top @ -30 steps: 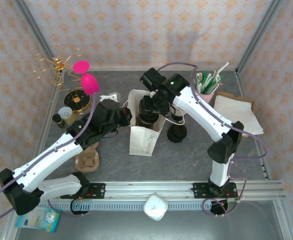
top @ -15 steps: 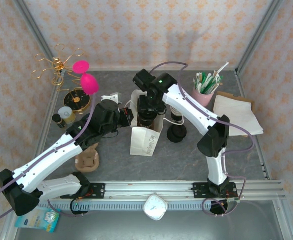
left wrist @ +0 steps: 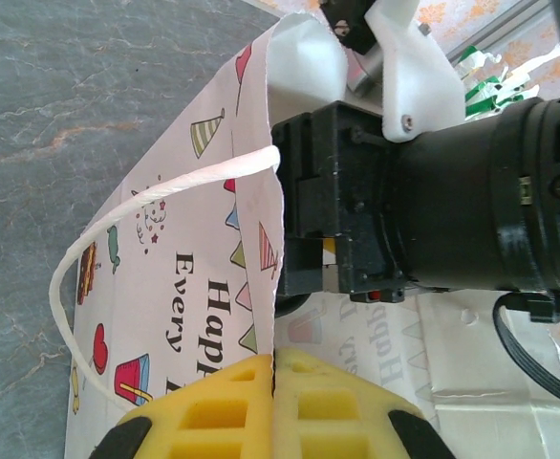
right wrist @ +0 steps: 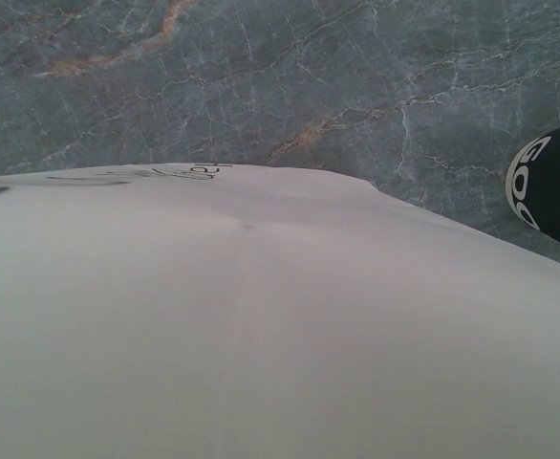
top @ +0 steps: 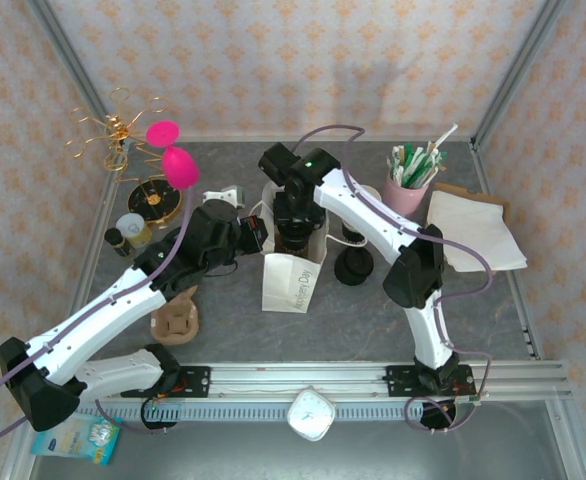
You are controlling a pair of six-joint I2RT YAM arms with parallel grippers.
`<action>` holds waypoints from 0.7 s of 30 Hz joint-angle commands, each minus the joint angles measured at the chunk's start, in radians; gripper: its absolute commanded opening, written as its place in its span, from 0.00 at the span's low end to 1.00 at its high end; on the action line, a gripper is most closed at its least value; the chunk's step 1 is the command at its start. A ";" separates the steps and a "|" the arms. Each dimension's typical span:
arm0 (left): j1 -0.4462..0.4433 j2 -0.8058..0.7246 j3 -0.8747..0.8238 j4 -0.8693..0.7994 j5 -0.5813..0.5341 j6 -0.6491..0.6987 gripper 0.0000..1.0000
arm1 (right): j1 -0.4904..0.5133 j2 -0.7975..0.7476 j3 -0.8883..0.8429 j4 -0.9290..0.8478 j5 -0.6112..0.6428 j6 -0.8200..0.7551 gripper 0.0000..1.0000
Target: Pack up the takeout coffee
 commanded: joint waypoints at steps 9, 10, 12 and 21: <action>0.008 0.023 0.013 -0.067 -0.045 0.017 0.00 | 0.022 0.057 0.031 -0.008 -0.007 -0.017 0.44; 0.007 0.025 0.014 -0.076 -0.057 0.014 0.00 | 0.025 0.057 0.031 -0.009 -0.011 -0.018 0.44; 0.007 0.030 0.018 -0.086 -0.066 0.014 0.00 | 0.031 0.055 0.025 -0.012 -0.012 -0.023 0.44; 0.011 0.029 0.020 -0.096 -0.065 0.015 0.24 | 0.035 0.050 0.016 -0.014 0.002 -0.026 0.44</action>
